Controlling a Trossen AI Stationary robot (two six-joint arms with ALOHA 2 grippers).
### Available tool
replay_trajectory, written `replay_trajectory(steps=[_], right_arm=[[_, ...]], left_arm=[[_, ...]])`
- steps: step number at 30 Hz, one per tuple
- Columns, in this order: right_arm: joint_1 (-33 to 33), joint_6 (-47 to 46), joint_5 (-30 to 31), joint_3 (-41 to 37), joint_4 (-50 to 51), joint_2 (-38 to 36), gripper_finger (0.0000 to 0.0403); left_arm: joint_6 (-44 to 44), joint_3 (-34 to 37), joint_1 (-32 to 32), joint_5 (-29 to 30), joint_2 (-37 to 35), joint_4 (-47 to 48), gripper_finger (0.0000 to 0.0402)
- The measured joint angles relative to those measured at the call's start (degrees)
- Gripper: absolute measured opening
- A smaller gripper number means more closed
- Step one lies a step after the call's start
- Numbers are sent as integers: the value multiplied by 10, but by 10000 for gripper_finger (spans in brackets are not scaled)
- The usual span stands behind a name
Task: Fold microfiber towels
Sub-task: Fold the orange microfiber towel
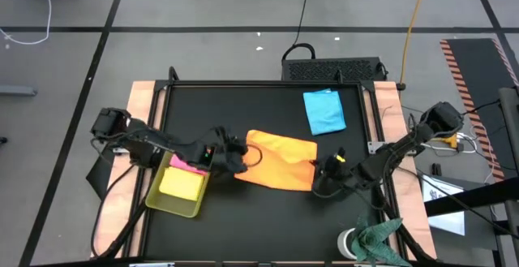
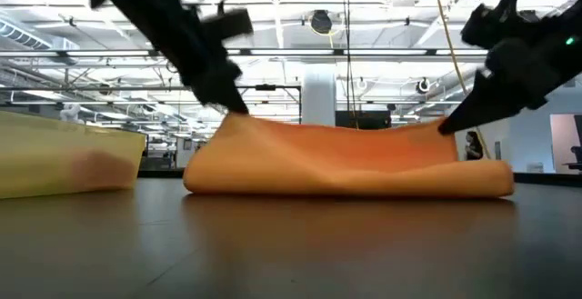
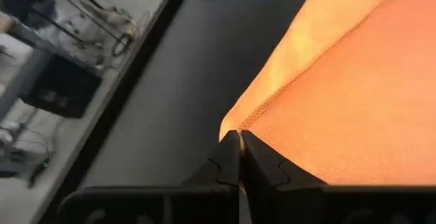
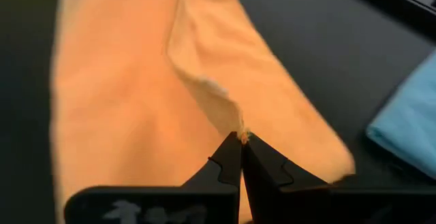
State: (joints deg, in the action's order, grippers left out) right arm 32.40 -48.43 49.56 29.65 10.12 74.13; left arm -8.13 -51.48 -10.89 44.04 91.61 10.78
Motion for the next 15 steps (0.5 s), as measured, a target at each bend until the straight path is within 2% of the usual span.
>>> replay_trajectory(steps=[8, 15], right_arm=[[-53, 21, -1, -10, 8, 0, 0], [-102, 22, -13, -11, 22, 0, 0]], left_arm=[[54, 88, 82, -105, 0, -174, 9], [79, 108, 129, -147, 0, -224, 9]])
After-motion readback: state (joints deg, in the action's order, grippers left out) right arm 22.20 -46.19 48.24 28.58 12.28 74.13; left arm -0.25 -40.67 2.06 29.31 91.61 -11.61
